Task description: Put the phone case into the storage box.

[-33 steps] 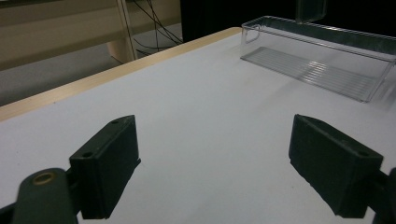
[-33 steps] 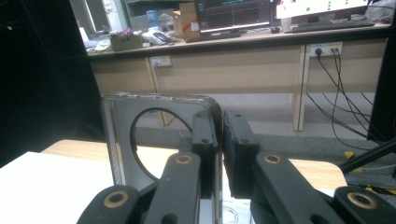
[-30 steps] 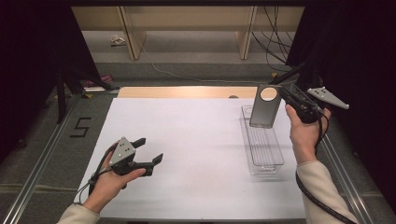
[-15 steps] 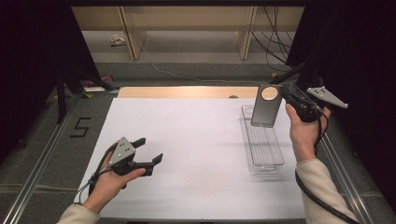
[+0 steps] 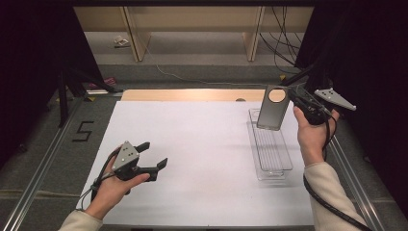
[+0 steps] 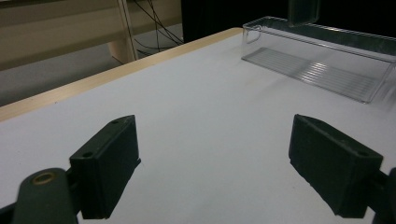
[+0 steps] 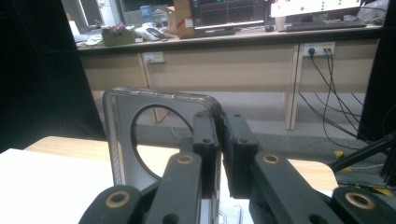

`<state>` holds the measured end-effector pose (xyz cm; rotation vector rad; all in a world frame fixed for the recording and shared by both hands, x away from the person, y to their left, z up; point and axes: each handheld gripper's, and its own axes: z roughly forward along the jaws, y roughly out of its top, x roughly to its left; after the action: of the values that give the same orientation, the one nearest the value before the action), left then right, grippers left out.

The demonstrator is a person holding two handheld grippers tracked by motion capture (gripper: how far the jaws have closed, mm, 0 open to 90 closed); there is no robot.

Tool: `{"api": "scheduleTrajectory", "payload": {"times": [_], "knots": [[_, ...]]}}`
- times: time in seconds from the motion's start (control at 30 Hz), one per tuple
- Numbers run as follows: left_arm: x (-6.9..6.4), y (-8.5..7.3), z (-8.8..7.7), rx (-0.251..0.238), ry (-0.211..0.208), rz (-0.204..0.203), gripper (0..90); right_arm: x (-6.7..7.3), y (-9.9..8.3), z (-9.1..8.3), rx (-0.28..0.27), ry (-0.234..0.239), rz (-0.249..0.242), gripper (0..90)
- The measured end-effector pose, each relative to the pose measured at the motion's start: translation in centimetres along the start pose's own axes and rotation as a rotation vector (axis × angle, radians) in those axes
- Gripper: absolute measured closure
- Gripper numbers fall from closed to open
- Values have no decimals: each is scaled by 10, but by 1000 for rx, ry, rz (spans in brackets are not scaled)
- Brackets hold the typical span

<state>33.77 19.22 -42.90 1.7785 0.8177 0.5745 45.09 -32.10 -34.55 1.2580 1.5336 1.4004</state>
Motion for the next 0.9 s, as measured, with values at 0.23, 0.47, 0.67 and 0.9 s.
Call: {"api": "scheduleTrajectory", "payload": {"times": [0.23, 0.47, 0.67, 0.9], "knots": [[0, 0, 0, 0, 0, -1, 155, -2, 0, 2, 2, -7, -7, 847], [0, 0, 0, 0, 0, 0, 155, -1, 0, 4, 4, -11, -14, 847], [0, 0, 0, 0, 1, 1, 155, -2, 0, 5, 2, -14, -17, 847], [0, 0, 0, 0, 1, 0, 155, -2, 1, 6, 1, -14, -18, 847]]}}
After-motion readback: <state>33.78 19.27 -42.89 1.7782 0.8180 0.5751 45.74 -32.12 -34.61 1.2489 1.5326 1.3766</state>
